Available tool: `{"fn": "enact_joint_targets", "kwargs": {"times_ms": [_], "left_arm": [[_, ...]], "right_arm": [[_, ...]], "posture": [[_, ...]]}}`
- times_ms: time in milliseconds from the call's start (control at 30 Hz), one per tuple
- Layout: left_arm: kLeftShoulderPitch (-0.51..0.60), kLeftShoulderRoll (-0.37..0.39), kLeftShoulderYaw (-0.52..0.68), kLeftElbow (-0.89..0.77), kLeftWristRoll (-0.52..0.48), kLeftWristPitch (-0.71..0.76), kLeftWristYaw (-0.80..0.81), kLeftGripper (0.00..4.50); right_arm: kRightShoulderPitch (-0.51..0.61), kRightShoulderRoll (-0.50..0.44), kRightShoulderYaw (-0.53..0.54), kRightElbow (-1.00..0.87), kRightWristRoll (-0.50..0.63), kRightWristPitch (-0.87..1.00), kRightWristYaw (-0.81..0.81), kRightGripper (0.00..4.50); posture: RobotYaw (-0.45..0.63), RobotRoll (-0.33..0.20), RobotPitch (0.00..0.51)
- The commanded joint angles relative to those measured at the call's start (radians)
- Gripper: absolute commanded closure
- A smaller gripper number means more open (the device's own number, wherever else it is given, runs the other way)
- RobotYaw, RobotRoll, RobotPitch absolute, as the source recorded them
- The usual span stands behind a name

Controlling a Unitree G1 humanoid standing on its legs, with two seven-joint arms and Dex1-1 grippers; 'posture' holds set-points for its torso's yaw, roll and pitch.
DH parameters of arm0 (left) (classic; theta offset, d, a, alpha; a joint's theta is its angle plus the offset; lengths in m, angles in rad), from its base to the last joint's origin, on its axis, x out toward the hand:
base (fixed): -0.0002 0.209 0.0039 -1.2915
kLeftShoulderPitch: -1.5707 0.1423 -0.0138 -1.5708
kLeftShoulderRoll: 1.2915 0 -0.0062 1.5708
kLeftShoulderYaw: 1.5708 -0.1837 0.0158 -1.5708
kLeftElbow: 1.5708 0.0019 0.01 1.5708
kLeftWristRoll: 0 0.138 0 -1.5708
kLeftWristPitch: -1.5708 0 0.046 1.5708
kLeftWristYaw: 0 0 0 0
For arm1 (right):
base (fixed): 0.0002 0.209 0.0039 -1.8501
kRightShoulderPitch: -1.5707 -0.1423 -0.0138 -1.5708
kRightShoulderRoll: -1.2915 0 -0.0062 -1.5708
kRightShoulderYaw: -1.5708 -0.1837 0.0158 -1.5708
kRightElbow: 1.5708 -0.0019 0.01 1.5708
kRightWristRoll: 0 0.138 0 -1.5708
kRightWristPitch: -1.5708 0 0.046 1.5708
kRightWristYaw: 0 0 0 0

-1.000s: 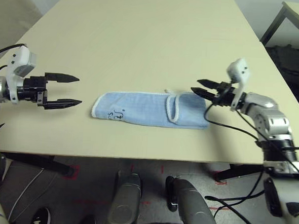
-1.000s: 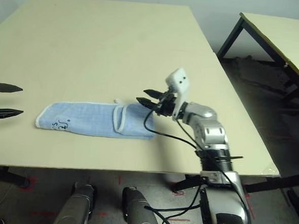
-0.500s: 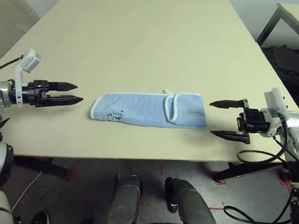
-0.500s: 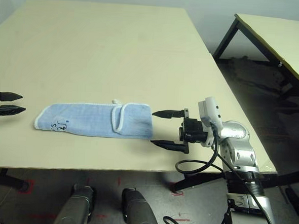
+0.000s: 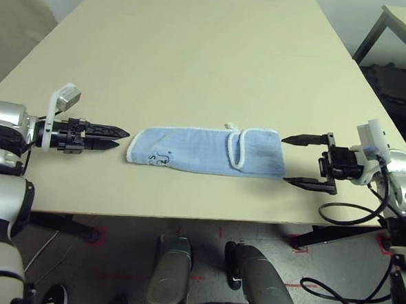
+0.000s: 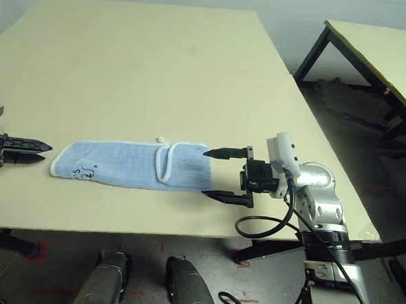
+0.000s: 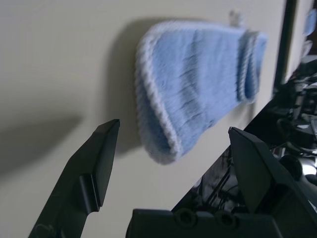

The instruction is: Fold the towel and set it aside.

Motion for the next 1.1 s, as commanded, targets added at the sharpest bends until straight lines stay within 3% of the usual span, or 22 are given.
{"fn": "enact_joint_targets", "kwargs": {"times_ms": [33, 400, 667, 767, 1100], "left_arm": [[0.02, -0.008, -0.032, -0.025, 0.006, 0.042, 0.0, 0.0], [-0.032, -0.132, 0.016, 0.05, 0.052, 0.073, 0.082, 0.0], [-0.054, -0.184, 0.118, 0.093, 0.055, 0.029, 0.151, 0.0], [-0.051, -0.198, 0.141, 0.094, 0.058, 0.015, 0.168, 0.62], [-0.031, -0.201, 0.149, 0.067, 0.055, 0.045, 0.156, 4.14]], "right_arm": [[0.012, -0.008, -0.004, -0.023, 0.008, -0.005, -0.004, 0.03], [0.019, -0.008, 0.001, -0.046, 0.011, 0.006, -0.021, 0.03], [0.032, -0.007, 0.004, -0.064, 0.014, 0.014, -0.035, 0.03], [0.032, -0.004, 0.008, -0.067, 0.014, 0.016, -0.04, 0.0], [0.038, -0.002, 0.011, -0.081, 0.013, 0.025, -0.049, 0.0]], "posture": [[-0.01, 0.0, 0.15], [-0.01, 0.0, 0.152], [-0.02, 0.0, 0.156], [-0.02, 0.0, 0.158], [-0.01, 0.0, 0.163]]}}
